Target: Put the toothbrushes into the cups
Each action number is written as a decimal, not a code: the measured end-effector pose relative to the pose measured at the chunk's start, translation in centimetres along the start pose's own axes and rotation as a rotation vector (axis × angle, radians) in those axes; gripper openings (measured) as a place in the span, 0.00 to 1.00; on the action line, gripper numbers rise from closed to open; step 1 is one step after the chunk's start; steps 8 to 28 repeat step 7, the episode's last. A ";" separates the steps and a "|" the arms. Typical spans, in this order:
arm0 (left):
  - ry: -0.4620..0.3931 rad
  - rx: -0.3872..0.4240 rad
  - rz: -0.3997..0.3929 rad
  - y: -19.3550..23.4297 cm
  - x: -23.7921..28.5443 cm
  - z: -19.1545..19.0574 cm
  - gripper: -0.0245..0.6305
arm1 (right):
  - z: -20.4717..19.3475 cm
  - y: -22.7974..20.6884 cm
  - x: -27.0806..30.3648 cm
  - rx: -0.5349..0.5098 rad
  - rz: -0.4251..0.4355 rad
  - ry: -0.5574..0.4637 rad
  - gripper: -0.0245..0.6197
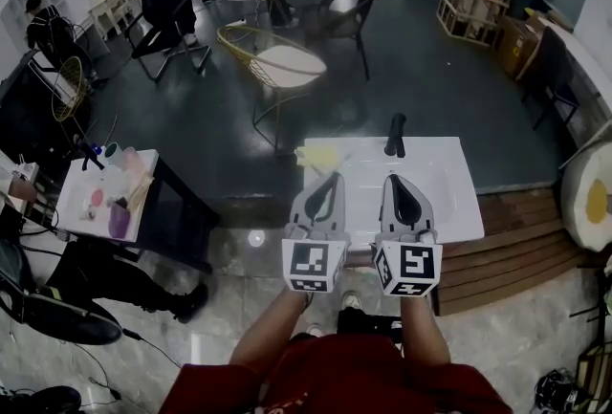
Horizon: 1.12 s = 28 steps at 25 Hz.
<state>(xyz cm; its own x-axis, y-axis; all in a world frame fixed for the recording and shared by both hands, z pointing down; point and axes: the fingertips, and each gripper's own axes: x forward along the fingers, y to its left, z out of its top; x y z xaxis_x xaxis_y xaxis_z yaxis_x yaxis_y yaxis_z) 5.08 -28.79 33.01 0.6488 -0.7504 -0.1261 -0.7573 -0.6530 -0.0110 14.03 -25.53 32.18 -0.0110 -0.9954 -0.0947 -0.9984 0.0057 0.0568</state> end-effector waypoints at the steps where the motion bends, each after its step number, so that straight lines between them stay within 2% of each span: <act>1: -0.001 0.000 -0.001 0.0 0.0 0.0 0.08 | 0.0 0.0 0.0 0.000 -0.002 0.000 0.08; 28: -0.003 0.002 -0.005 0.0 0.2 -0.2 0.08 | -0.5 -0.4 0.1 0.005 -0.011 0.004 0.08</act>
